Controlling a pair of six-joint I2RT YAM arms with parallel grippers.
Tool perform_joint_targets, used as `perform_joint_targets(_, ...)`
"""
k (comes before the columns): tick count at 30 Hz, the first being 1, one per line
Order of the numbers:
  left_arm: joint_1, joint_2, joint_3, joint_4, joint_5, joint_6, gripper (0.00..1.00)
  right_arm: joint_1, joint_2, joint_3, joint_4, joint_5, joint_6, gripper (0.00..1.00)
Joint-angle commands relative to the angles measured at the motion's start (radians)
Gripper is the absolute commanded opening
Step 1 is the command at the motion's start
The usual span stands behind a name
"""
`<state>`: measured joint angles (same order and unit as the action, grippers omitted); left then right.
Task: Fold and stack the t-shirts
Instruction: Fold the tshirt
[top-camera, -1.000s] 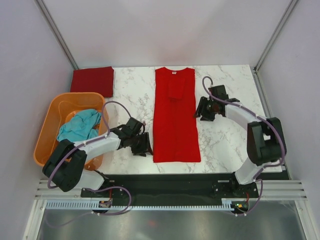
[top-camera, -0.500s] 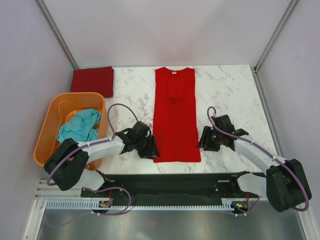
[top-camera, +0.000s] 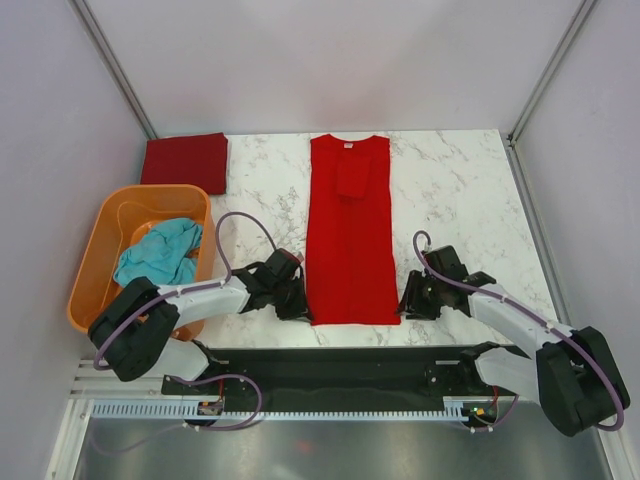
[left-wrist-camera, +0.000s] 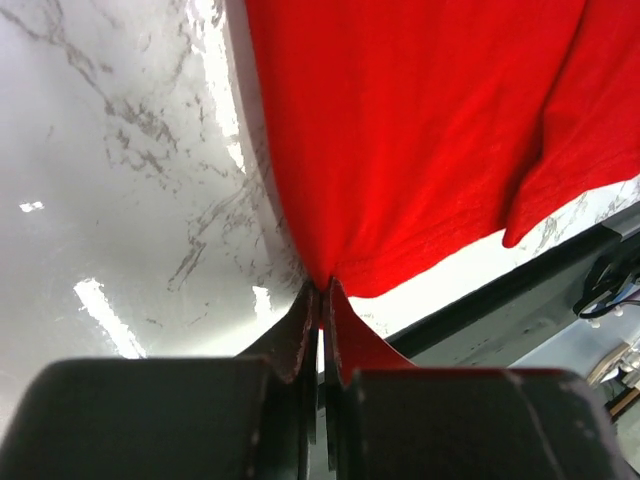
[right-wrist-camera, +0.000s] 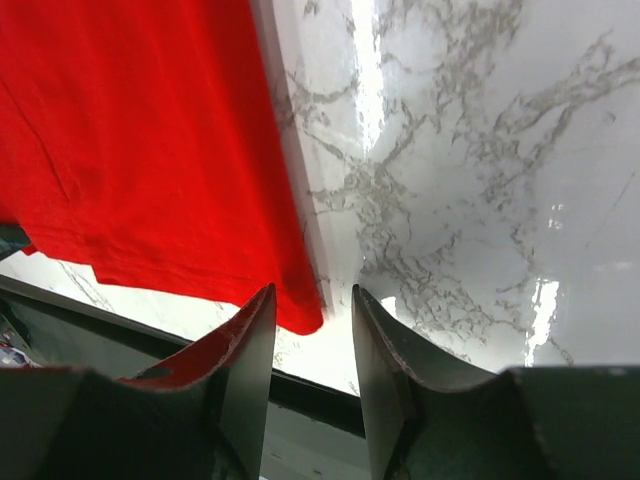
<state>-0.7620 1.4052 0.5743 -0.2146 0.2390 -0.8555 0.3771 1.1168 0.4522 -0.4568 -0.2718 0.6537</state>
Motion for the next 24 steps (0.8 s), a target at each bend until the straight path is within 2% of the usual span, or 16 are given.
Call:
perform_joint_targets(1,-0.008,-0.054,-0.030,0.006,-0.036,-0.017,0.02,0.009,-0.029,-0.021,-0.031,0.029,0.018,0.44)
perform_joint_targets(4,-0.008,-0.060,-0.028,0.000,-0.021,-0.008,0.04,0.017,-0.023,-0.023,-0.011,-0.010,0.023,0.43)
perform_joint_targets(8,-0.010,-0.066,-0.025,-0.014,-0.024,0.001,0.31,0.043,-0.014,-0.012,-0.002,-0.012,0.035,0.43)
perform_joint_targets(13,-0.013,-0.064,-0.024,-0.020,-0.023,0.021,0.45,0.066,-0.041,-0.030,-0.002,0.012,0.075,0.41)
perform_joint_targets(19,-0.028,-0.052,-0.021,-0.025,-0.035,0.016,0.48,0.074,-0.026,-0.033,0.001,0.034,0.080,0.33)
perform_joint_targets(22,-0.028,-0.054,-0.019,-0.035,-0.040,0.018,0.43,0.075,-0.032,-0.035,-0.002,0.045,0.080,0.19)
perform_joint_targets(23,-0.030,-0.058,-0.017,-0.042,-0.047,0.018,0.42,0.075,-0.038,-0.037,-0.002,0.046,0.081,0.09)
perform_joint_targets(24,-0.033,-0.070,-0.017,-0.067,-0.070,0.018,0.43,0.075,-0.041,-0.038,-0.002,0.046,0.083,0.04)
